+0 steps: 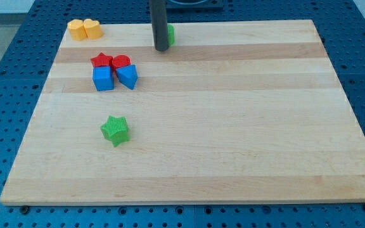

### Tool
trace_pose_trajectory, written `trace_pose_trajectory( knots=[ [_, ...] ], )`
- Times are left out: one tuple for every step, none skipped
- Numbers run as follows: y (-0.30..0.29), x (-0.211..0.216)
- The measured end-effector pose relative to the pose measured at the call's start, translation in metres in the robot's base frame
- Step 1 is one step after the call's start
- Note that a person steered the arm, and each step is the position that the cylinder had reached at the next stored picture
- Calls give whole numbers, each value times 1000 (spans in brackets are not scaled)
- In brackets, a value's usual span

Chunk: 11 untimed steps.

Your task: Push the green circle towards the top center of the board

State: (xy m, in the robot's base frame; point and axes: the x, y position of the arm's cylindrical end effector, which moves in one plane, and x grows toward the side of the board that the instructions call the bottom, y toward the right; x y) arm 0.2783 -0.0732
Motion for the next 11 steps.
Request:
trace_pose_trajectory(
  knots=[
    [-25,8],
    [-37,-9],
    [-34,-35],
    [-17,-37],
    [-8,-37],
    [-8,-13],
    [5,1],
    [25,-3],
    [34,-22],
    [34,-33],
    [43,7]
  ],
)
